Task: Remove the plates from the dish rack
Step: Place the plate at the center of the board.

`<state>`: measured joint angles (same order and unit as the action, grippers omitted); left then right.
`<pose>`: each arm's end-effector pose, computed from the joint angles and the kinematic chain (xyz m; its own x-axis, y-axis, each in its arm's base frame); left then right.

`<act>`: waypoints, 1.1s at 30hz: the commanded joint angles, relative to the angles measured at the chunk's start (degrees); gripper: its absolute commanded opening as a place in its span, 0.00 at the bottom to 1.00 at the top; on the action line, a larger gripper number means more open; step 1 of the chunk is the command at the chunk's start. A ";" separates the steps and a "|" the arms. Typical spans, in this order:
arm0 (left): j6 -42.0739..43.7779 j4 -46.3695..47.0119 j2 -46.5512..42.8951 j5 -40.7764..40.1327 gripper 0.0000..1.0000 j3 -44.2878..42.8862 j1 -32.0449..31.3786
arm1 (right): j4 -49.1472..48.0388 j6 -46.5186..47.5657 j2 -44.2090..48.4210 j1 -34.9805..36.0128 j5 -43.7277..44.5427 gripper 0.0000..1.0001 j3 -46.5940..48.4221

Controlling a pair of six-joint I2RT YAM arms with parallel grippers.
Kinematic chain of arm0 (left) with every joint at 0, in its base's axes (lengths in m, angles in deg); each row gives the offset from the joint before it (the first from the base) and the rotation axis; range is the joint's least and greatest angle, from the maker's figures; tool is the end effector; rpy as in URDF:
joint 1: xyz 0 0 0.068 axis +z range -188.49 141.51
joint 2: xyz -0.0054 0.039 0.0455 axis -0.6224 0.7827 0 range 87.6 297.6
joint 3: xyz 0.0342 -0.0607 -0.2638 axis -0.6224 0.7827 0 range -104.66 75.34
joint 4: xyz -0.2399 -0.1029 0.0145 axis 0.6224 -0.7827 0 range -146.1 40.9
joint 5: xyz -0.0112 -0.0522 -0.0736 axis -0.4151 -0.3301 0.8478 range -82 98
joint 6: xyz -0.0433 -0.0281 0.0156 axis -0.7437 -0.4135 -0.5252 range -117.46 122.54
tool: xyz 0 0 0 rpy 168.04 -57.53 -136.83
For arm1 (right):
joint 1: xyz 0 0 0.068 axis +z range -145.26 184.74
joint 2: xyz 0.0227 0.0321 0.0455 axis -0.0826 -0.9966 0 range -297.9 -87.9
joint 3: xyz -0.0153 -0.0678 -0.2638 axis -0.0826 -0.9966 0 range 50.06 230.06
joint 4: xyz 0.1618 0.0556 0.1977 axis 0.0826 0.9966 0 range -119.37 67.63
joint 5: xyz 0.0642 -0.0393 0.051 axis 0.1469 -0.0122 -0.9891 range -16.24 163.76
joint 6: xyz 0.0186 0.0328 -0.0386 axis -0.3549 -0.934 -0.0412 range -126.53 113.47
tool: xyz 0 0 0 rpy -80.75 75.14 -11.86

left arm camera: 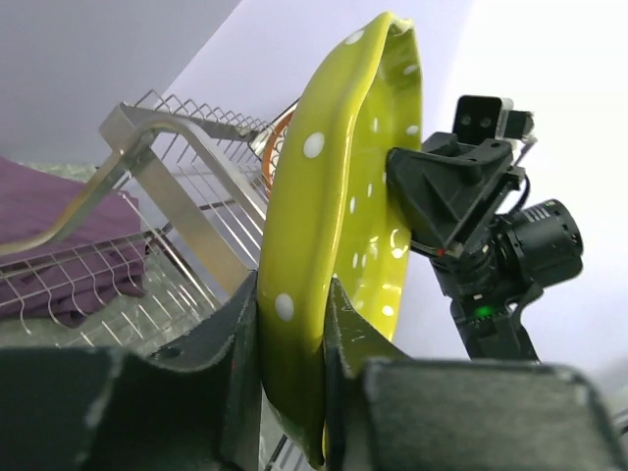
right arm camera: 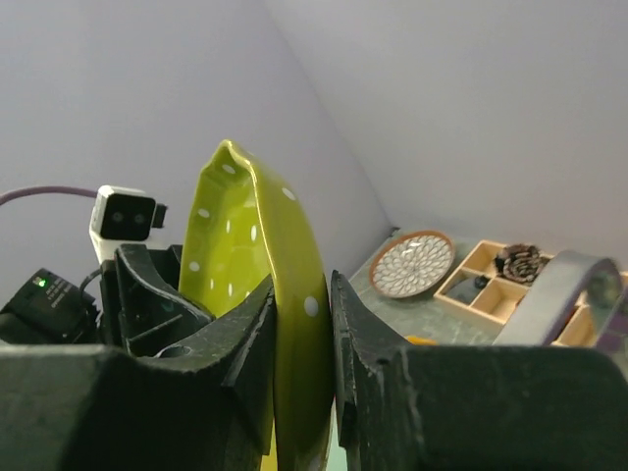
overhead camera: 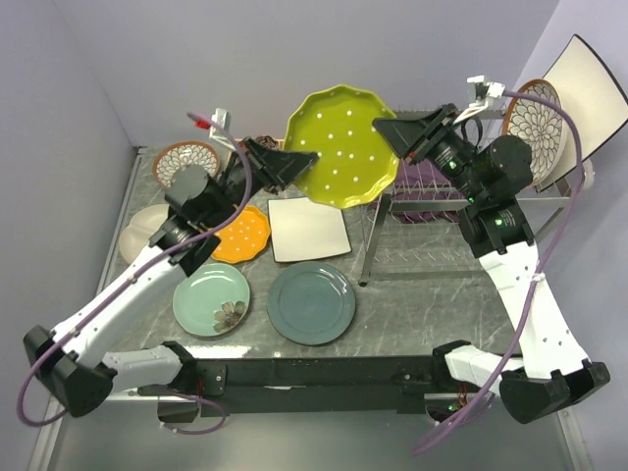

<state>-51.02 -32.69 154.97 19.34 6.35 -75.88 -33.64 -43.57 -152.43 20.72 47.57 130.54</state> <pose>0.2064 -0.1666 0.4578 -0.4524 -0.6470 -0.6138 0.6397 0.2442 -0.7288 0.2119 0.0770 0.5135 -0.1233 0.5269 -0.8409 -0.7153 0.5402 0.4434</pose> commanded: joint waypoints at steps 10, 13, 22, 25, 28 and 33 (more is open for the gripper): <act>-5.93 -3.84 -14.98 2.81 0.01 9.49 5.39 | -12.07 0.30 1.87 1.77 -4.03 0.47 -1.47; -8.84 -1.99 -17.35 5.27 0.01 10.98 7.59 | -12.08 -0.58 0.90 2.12 -4.92 0.58 -1.13; -2.43 -24.65 -18.87 -7.09 0.01 4.22 13.82 | -0.75 3.98 4.85 3.43 1.84 0.98 0.64; -1.19 -27.65 -17.46 -7.91 0.01 5.44 19.18 | 5.40 6.27 8.97 4.14 9.11 1.00 -2.59; -3.39 -24.51 -15.79 -3.36 0.01 10.70 26.99 | 5.86 6.54 15.30 4.14 13.96 1.00 -9.96; -7.61 -18.35 -12.27 7.38 0.01 21.06 38.94 | 5.41 6.80 24.53 4.05 13.98 1.00 -18.95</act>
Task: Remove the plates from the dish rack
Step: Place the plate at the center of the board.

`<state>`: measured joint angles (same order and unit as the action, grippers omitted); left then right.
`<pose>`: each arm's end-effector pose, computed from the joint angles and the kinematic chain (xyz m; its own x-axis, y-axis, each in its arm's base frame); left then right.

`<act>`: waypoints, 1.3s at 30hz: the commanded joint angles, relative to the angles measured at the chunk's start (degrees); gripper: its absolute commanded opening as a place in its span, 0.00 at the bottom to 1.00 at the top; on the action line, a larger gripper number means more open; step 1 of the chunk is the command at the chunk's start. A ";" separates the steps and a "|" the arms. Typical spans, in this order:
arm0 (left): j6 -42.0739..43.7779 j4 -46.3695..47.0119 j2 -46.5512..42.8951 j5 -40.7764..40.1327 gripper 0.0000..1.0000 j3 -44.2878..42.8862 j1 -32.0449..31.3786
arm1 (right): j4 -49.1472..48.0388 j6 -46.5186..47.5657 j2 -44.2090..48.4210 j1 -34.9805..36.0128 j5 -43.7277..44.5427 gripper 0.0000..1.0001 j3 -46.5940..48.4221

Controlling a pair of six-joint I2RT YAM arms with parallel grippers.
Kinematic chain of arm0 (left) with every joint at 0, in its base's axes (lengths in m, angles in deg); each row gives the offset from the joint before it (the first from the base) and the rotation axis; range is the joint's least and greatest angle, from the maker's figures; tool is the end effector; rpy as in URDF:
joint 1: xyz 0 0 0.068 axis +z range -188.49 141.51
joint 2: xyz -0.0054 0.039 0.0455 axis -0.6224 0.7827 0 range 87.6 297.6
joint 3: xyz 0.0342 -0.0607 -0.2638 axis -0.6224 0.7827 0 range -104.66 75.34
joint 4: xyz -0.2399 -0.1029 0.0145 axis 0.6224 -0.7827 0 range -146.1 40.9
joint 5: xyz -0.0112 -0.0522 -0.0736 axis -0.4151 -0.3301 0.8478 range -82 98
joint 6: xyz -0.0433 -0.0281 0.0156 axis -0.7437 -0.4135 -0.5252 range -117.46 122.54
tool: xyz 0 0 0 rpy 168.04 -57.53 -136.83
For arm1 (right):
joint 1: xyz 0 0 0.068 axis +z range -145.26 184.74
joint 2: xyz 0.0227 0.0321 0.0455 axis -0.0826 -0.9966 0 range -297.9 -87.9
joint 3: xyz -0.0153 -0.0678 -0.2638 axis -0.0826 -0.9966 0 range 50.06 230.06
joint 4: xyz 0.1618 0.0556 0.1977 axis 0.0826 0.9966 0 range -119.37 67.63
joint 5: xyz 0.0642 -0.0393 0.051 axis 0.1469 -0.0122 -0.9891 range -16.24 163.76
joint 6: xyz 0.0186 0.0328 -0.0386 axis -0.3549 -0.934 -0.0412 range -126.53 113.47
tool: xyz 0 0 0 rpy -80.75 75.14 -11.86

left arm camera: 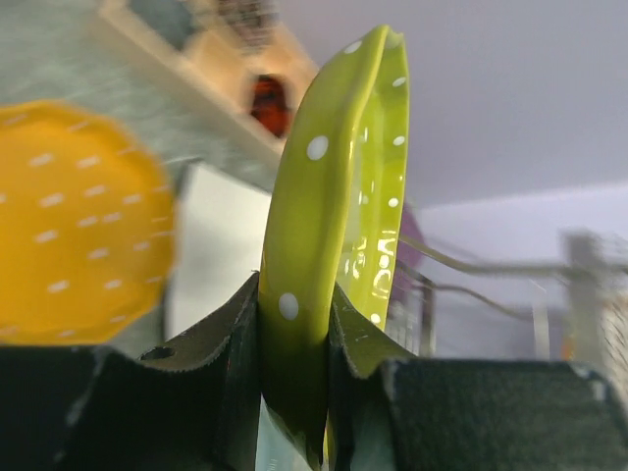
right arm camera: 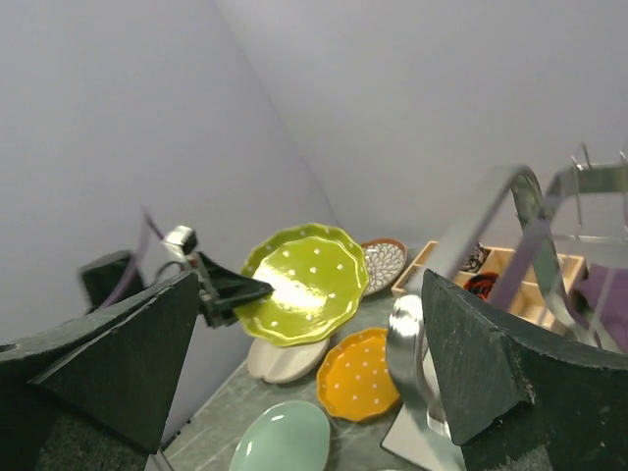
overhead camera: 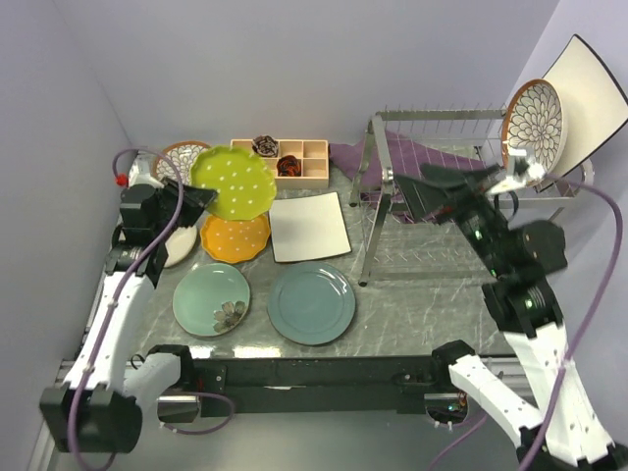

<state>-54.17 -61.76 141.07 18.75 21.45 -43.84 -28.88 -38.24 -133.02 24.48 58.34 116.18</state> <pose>0.2124 -0.0266 0.3643 -0.3442 -0.7926 -0.5034 -0.0267 0.5442 -0.8386 0.1308 0.0570 0.4824 -0.0137 0.5334 -0.8458 -0.6499 0.6381 0.4129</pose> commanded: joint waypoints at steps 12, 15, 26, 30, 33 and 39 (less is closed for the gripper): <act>-4.02 19.52 10.77 4.20 0.01 17.50 10.18 | -1.72 3.05 13.92 0.29 -1.72 1.00 -17.08; -3.32 20.22 13.14 2.97 0.01 17.76 10.35 | -0.84 3.67 14.01 0.29 -1.28 1.00 -17.52; -1.57 24.44 22.38 2.45 0.02 17.32 10.53 | -1.81 4.81 15.59 0.38 -0.49 1.00 -20.42; -1.21 24.00 24.65 2.26 0.14 17.50 10.44 | -1.81 5.60 16.73 0.29 0.65 1.00 -20.69; -0.60 23.31 26.67 2.62 0.39 17.15 10.44 | -1.98 5.95 17.17 0.29 0.74 1.00 -20.95; 0.37 20.14 27.48 0.42 0.56 16.88 10.53 | -1.54 6.83 17.44 0.29 2.06 1.00 -22.18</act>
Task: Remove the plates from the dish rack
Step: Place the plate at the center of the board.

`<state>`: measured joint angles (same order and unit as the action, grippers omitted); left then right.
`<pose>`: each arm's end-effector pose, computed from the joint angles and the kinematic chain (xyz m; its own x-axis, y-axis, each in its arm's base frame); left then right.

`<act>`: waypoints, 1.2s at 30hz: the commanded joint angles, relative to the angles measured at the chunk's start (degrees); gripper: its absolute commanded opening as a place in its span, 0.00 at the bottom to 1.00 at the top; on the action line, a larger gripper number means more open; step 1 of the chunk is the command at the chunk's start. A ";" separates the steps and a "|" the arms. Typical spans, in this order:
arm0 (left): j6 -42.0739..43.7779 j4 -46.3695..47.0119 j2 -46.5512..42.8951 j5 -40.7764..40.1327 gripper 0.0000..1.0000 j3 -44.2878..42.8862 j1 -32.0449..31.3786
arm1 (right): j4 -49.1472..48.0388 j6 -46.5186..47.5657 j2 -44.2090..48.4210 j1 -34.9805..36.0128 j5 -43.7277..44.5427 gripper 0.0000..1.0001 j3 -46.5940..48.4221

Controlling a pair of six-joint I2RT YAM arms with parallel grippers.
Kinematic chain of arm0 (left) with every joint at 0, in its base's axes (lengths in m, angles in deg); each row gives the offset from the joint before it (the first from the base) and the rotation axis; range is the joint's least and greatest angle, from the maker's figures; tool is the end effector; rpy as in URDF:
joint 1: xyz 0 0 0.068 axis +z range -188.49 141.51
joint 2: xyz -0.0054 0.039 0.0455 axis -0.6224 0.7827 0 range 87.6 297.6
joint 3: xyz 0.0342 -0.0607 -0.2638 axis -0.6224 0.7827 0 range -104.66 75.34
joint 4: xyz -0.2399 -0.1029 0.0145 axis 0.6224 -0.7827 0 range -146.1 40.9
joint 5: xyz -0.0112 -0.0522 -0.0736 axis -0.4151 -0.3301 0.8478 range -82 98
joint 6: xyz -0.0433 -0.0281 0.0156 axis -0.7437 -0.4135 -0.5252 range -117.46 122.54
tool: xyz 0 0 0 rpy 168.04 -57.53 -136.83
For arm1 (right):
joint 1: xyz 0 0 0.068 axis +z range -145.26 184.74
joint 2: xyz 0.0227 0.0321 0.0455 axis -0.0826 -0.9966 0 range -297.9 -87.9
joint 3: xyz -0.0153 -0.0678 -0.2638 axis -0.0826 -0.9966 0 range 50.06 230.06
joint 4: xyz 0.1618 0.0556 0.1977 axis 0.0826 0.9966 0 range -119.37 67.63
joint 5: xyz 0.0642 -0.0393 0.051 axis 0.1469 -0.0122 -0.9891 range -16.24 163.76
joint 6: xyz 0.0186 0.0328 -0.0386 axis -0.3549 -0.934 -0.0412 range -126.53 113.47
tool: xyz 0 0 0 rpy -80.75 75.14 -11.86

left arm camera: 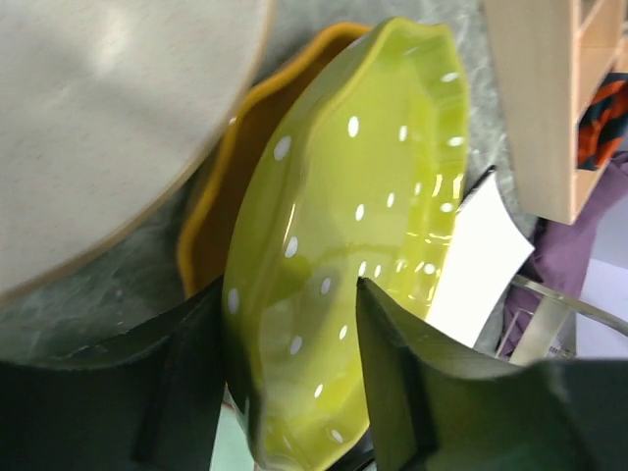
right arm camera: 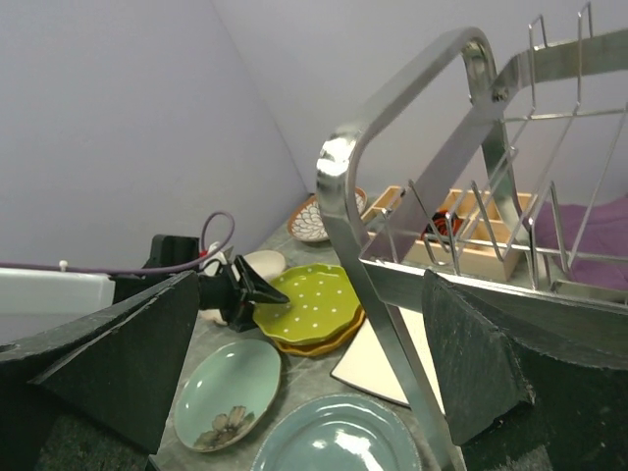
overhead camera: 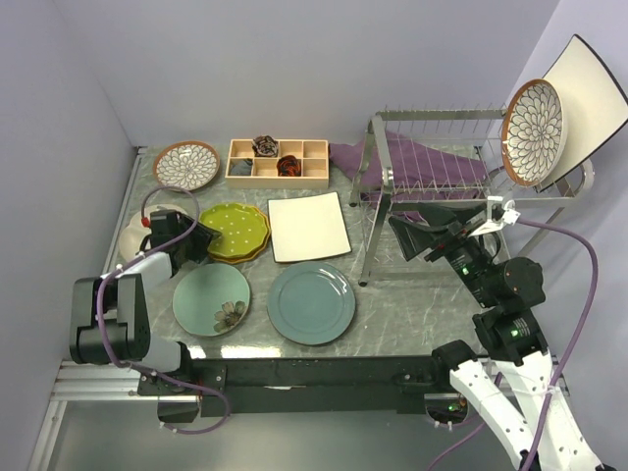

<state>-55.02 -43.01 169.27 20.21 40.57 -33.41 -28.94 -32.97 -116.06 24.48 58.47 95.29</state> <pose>0.2749 0.0169 0.1657 -0.4108 -0.8646 -0.2894 -0.5104 0.4810 -0.7128 0.0982 0.0452 0.3984 -0.0095 0.4529 -0.8915 -0.6248 0.6934 0.3589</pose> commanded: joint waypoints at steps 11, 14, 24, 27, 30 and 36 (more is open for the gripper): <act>4.56 -5.73 -1.86 -11.67 0.68 -3.38 -0.25 | -0.34 1.92 0.92 0.38 2.37 1.00 -1.20; 5.18 -7.30 -2.04 -12.03 0.64 -4.08 -0.25 | -0.34 1.83 0.30 0.29 1.49 1.00 -0.85; 6.93 -12.15 -3.36 -20.73 0.66 -6.81 -3.94 | -1.74 1.48 0.04 0.29 0.52 1.00 -1.38; 7.11 -13.12 -3.36 -21.87 0.67 -7.25 -4.47 | -1.92 1.30 0.13 0.38 0.44 1.00 -1.55; 6.94 -12.15 -3.27 -21.17 0.63 -6.81 -4.64 | -2.36 1.04 0.13 0.38 -0.09 1.00 -1.90; 6.76 -10.66 -4.67 -20.03 0.61 -6.28 -6.12 | -0.78 1.39 -0.66 0.38 2.18 1.00 -0.59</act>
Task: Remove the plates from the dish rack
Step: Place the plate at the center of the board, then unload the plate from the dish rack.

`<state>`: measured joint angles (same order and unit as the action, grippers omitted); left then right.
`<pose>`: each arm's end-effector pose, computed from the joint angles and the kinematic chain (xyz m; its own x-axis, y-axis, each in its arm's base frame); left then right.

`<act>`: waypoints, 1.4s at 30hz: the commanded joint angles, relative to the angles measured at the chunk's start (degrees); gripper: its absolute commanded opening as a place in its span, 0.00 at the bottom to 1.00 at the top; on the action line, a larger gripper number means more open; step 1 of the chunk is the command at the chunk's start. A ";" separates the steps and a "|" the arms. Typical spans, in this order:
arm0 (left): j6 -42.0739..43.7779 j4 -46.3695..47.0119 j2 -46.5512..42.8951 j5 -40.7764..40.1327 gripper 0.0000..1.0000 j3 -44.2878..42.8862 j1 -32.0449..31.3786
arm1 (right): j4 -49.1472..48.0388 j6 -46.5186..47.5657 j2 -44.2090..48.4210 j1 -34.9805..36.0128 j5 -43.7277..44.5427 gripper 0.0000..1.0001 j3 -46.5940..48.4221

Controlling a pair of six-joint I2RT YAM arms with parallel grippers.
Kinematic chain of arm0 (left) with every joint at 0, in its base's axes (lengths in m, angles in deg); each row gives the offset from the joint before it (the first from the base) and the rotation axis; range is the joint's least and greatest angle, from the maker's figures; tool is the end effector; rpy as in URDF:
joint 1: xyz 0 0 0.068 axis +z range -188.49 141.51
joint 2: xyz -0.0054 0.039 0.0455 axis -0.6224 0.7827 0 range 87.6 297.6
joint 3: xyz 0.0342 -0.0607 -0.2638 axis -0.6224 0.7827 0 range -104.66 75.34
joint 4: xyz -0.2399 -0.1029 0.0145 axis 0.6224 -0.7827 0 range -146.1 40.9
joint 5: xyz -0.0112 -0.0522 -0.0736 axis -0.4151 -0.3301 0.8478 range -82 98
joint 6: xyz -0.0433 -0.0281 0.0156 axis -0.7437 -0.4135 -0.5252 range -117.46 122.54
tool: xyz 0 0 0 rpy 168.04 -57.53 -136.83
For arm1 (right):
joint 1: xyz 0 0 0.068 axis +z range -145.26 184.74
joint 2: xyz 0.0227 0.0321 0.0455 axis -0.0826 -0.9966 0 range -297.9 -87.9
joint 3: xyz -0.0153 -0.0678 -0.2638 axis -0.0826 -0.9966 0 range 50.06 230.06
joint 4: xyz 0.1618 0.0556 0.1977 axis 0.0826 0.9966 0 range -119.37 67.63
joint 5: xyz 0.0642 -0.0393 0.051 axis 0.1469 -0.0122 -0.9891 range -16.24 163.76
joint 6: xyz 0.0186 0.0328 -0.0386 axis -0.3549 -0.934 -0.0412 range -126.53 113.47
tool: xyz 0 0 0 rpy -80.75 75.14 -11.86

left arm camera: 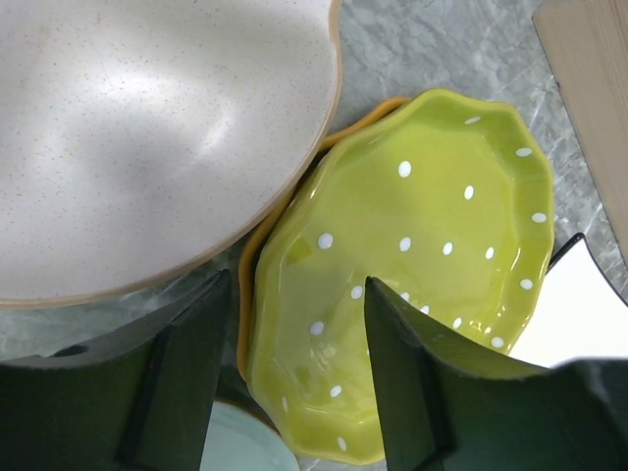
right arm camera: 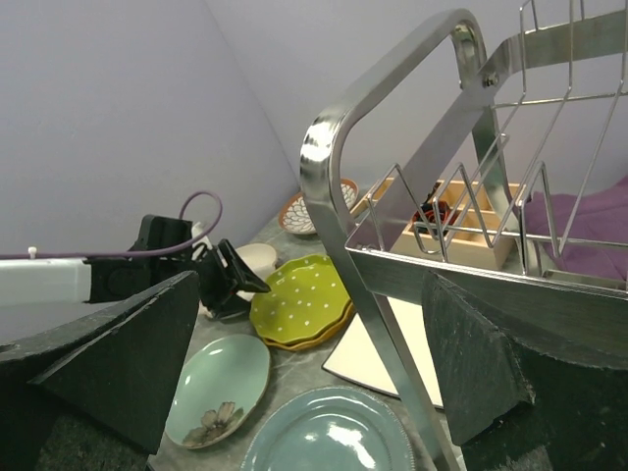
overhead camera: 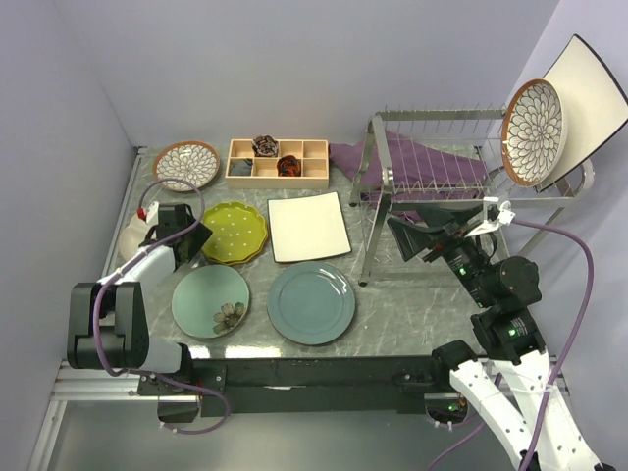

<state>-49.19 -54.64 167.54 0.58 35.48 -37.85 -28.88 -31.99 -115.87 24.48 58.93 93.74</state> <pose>0.2764 0.0077 0.1835 -0.3631 -0.7826 -0.5057 -0.6240 0.6073 -0.4918 0.1015 0.0461 0.3899 -0.0171 0.4353 -0.9001 -0.6110 0.7080 0.3540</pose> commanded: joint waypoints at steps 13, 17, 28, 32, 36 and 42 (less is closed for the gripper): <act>5.67 -3.51 -22.80 1.88 0.98 -4.26 -10.37 | 17.70 3.47 -10.61 0.29 25.09 1.00 19.14; 7.42 -2.99 -25.88 4.95 0.99 -5.15 -16.54 | 23.75 9.26 -16.76 0.38 33.26 1.00 32.04; 9.54 2.89 -28.17 8.91 0.99 0.38 -29.02 | 25.89 28.77 -30.92 0.38 56.82 1.00 54.48; 9.62 4.58 -27.65 11.64 1.00 1.10 -30.79 | 19.99 41.70 -32.67 0.12 64.22 1.00 54.40; 9.45 6.58 -29.84 13.05 0.99 2.24 -32.89 | 22.61 44.44 -36.89 -3.03 65.19 1.00 58.35; 9.45 7.03 -33.80 11.03 0.99 3.99 -33.87 | 37.03 36.62 -41.64 -12.44 54.48 0.95 67.59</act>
<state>-40.97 -51.47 136.26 11.80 38.70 -71.20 0.61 7.18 -156.83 16.42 118.93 157.34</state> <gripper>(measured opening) 0.994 0.992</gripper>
